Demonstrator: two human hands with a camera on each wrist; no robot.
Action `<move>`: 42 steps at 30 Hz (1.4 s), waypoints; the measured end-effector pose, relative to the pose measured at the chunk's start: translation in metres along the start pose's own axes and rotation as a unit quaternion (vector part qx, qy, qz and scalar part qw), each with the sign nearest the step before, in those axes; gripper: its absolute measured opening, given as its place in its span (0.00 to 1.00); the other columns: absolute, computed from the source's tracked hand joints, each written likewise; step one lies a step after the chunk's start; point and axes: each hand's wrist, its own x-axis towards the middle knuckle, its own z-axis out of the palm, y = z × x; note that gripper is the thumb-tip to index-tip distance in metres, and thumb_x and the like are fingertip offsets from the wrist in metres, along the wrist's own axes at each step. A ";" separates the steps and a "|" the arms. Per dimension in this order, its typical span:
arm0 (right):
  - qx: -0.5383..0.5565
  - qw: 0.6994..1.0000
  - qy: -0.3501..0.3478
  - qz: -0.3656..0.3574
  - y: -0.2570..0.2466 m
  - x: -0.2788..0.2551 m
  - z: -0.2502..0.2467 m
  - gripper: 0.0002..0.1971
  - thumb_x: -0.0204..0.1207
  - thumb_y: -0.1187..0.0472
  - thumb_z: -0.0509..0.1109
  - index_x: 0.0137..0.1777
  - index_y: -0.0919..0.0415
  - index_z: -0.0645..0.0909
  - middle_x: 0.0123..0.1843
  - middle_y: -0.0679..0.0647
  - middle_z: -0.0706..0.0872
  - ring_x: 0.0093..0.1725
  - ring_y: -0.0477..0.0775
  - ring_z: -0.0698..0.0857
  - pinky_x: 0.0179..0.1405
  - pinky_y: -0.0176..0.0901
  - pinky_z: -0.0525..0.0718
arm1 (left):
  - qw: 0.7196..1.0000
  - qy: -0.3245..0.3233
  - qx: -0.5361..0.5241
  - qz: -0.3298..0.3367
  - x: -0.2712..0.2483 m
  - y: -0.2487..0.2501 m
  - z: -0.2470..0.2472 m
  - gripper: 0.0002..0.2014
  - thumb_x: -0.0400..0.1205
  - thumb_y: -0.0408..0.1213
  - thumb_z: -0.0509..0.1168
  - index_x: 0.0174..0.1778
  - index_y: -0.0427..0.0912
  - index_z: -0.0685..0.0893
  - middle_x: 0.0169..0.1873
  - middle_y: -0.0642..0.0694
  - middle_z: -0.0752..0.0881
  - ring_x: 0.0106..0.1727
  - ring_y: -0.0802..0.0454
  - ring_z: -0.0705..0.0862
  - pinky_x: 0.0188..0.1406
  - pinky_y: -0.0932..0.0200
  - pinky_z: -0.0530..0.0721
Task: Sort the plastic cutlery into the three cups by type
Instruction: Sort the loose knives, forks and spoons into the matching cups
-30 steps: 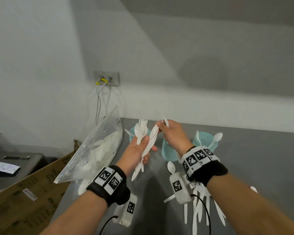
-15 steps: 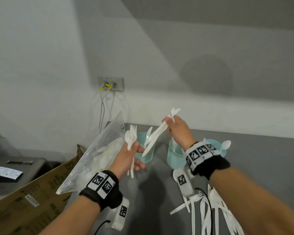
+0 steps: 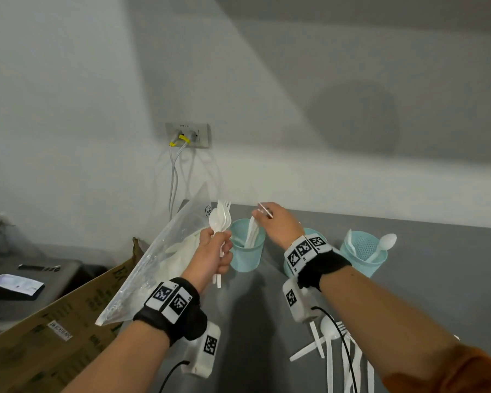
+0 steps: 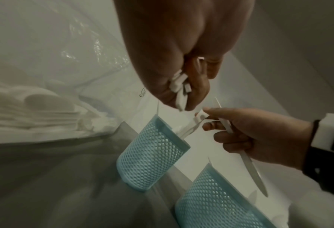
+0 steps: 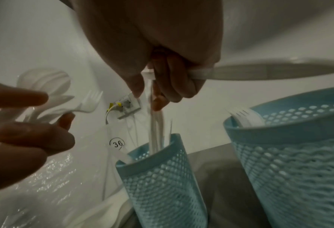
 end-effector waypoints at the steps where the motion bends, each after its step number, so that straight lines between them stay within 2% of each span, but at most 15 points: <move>1: 0.019 1.000 0.004 0.001 -0.003 0.000 -0.003 0.22 0.81 0.47 0.63 0.72 0.56 0.73 0.67 0.55 0.82 0.65 0.58 0.81 0.60 0.44 0.75 | 1.000 -0.001 -0.011 -0.001 0.000 -0.001 0.000 0.04 0.85 0.38 0.55 0.51 0.45 0.65 0.28 0.50 0.70 0.21 0.58 0.61 0.16 0.65 0.58; 3: 0.036 0.999 0.035 -0.017 -0.011 0.003 -0.011 0.23 0.82 0.49 0.62 0.74 0.57 0.72 0.69 0.56 0.80 0.67 0.57 0.80 0.63 0.43 0.73 | 1.000 -0.007 -0.023 0.002 0.000 -0.002 -0.001 0.03 0.86 0.37 0.54 0.50 0.46 0.64 0.29 0.49 0.71 0.21 0.58 0.61 0.17 0.65 0.58; 6: 0.088 0.990 0.085 -0.064 -0.023 0.007 -0.025 0.18 0.87 0.55 0.51 0.66 0.59 0.79 0.61 0.59 0.80 0.64 0.57 0.78 0.63 0.42 0.72 | 1.000 -0.016 -0.026 0.006 0.002 -0.003 -0.004 0.03 0.87 0.40 0.54 0.50 0.46 0.66 0.30 0.49 0.73 0.21 0.58 0.63 0.16 0.66 0.60; 10: 0.089 0.981 0.146 -0.094 -0.029 0.006 -0.031 0.19 0.87 0.50 0.48 0.63 0.46 0.81 0.53 0.52 0.71 0.55 0.48 0.71 0.64 0.39 0.65 | 0.999 -0.041 -0.027 0.017 0.006 -0.005 -0.006 0.05 0.87 0.45 0.55 0.52 0.49 0.72 0.32 0.48 0.75 0.22 0.59 0.65 0.16 0.68 0.63; 12: 0.142 0.975 0.133 -0.106 -0.026 0.005 -0.026 0.19 0.87 0.50 0.49 0.64 0.49 0.80 0.53 0.52 0.74 0.54 0.44 0.75 0.62 0.39 0.69 | 0.998 -0.046 -0.032 0.019 0.007 -0.006 -0.007 0.05 0.87 0.45 0.55 0.51 0.49 0.73 0.33 0.47 0.75 0.23 0.58 0.65 0.16 0.68 0.64; 14: 0.152 0.976 0.122 -0.100 -0.018 0.008 -0.015 0.17 0.87 0.52 0.50 0.61 0.51 0.80 0.50 0.50 0.76 0.54 0.55 0.81 0.59 0.48 0.78 | 0.998 -0.049 -0.031 0.022 0.006 -0.005 -0.007 0.06 0.87 0.45 0.55 0.53 0.47 0.73 0.33 0.47 0.76 0.23 0.58 0.64 0.16 0.68 0.64; 18: 0.152 0.987 0.057 -0.020 -0.003 0.009 0.004 0.12 0.86 0.59 0.54 0.58 0.58 0.79 0.37 0.52 0.80 0.31 0.54 0.82 0.48 0.55 0.86 | 0.998 -0.051 -0.024 0.028 0.004 -0.004 -0.006 0.09 0.87 0.46 0.56 0.55 0.44 0.73 0.34 0.46 0.77 0.23 0.58 0.65 0.16 0.68 0.64; 20: 0.155 0.987 0.033 0.002 -0.001 0.004 0.006 0.13 0.85 0.59 0.57 0.63 0.59 0.79 0.39 0.53 0.82 0.36 0.54 0.83 0.54 0.53 0.85 | 0.998 -0.053 -0.027 0.027 0.001 -0.003 -0.004 0.10 0.87 0.46 0.56 0.56 0.44 0.74 0.33 0.47 0.78 0.22 0.57 0.65 0.16 0.67 0.63; 22: 0.109 0.993 0.049 0.005 0.003 0.003 0.008 0.15 0.84 0.55 0.58 0.66 0.55 0.80 0.54 0.57 0.83 0.55 0.56 0.81 0.64 0.46 0.76 | 0.997 -0.059 -0.038 0.027 -0.001 -0.001 -0.002 0.10 0.87 0.45 0.55 0.56 0.44 0.74 0.33 0.47 0.78 0.22 0.57 0.65 0.16 0.68 0.63; 25: 0.033 0.996 0.085 -0.020 -0.003 -0.005 0.008 0.18 0.84 0.48 0.55 0.61 0.51 0.83 0.60 0.56 0.82 0.65 0.57 0.72 0.56 0.37 0.58 | 0.996 -0.064 -0.051 0.022 -0.003 0.000 0.002 0.09 0.87 0.44 0.55 0.57 0.43 0.74 0.32 0.47 0.78 0.21 0.57 0.64 0.15 0.67 0.62; 28: 0.117 0.990 0.052 -0.055 -0.016 -0.023 0.007 0.20 0.84 0.50 0.58 0.51 0.64 0.87 0.49 0.59 0.88 0.54 0.56 0.81 0.62 0.45 0.70 | 0.995 -0.073 -0.062 0.024 -0.005 0.001 0.008 0.09 0.87 0.43 0.55 0.57 0.43 0.74 0.32 0.46 0.78 0.20 0.58 0.64 0.14 0.68 0.62; 33: 0.216 0.976 -0.016 0.002 -0.022 -0.042 0.003 0.10 0.80 0.53 0.66 0.46 0.60 0.79 0.38 0.47 0.83 0.37 0.42 0.80 0.43 0.37 0.75 | 0.996 -0.080 -0.042 0.028 -0.008 0.001 0.016 0.10 0.88 0.43 0.54 0.60 0.42 0.74 0.33 0.46 0.78 0.19 0.58 0.64 0.14 0.68 0.61; 36: 0.273 0.962 -0.003 0.031 -0.026 -0.043 -0.006 0.07 0.82 0.57 0.62 0.45 0.58 0.73 0.37 0.51 0.85 0.36 0.49 0.83 0.40 0.43 0.80 | 0.997 -0.078 -0.003 0.030 -0.013 0.003 0.019 0.13 0.88 0.44 0.53 0.63 0.42 0.75 0.35 0.46 0.80 0.19 0.57 0.67 0.14 0.67 0.62; 39: 0.365 0.930 0.031 0.028 -0.033 -0.045 -0.021 0.04 0.85 0.60 0.56 0.50 0.60 0.66 0.38 0.60 0.89 0.36 0.59 0.87 0.39 0.48 0.85 | 0.995 -0.061 0.071 0.040 -0.018 0.004 0.020 0.11 0.88 0.46 0.53 0.63 0.51 0.75 0.40 0.51 0.86 0.20 0.54 0.74 0.14 0.67 0.65; 42: 0.380 0.922 0.077 0.013 -0.033 -0.049 -0.033 0.04 0.86 0.59 0.52 0.55 0.59 0.63 0.32 0.58 0.84 0.31 0.58 0.86 0.37 0.50 0.87 | 0.991 -0.044 0.123 0.043 -0.019 0.003 0.021 0.08 0.87 0.46 0.54 0.58 0.52 0.74 0.45 0.48 0.86 0.22 0.55 0.73 0.16 0.67 0.65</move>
